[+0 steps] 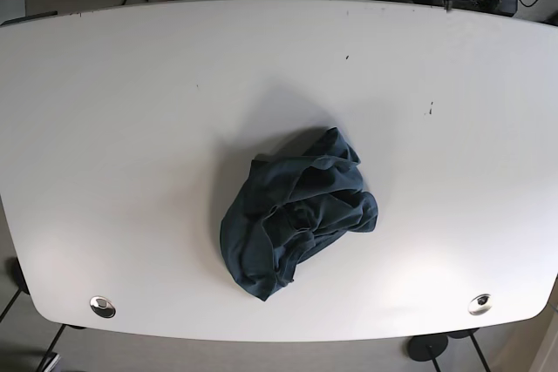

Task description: Fold the T-shirt properly

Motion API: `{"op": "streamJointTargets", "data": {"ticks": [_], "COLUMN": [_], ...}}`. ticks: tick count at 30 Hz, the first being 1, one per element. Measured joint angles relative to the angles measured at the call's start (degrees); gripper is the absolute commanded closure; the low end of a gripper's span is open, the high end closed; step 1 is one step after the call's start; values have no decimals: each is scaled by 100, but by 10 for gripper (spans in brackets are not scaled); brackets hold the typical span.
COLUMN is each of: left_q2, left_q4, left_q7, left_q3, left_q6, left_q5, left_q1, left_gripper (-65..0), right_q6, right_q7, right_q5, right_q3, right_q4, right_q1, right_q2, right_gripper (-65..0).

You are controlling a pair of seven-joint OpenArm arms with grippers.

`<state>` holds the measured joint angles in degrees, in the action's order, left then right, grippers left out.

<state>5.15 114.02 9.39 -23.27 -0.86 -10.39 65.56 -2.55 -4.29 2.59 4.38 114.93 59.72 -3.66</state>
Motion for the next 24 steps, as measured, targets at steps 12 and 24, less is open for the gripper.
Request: {"op": "streamJointTargets", "data": {"ticks": [12,24], "left_q2": [643,981], "left_q4": [-354,-1978], "left_q7": [-754,-894], "left_q3": [732,2444], "left_q6": [-501,-881], "left_q5": [22,22], "left_q1": [-2511,-4881], "left_gripper": [-612,-611], "right_q6": [-20,-22], "right_q7": [-61,-546], "right_q5": [17,17], "right_q3": [-24,-413], "right_q4": [-107,-151], "right_q1": [-2216,-3097], "right_q2": [31,48], "right_gripper": [-488,-488]}}
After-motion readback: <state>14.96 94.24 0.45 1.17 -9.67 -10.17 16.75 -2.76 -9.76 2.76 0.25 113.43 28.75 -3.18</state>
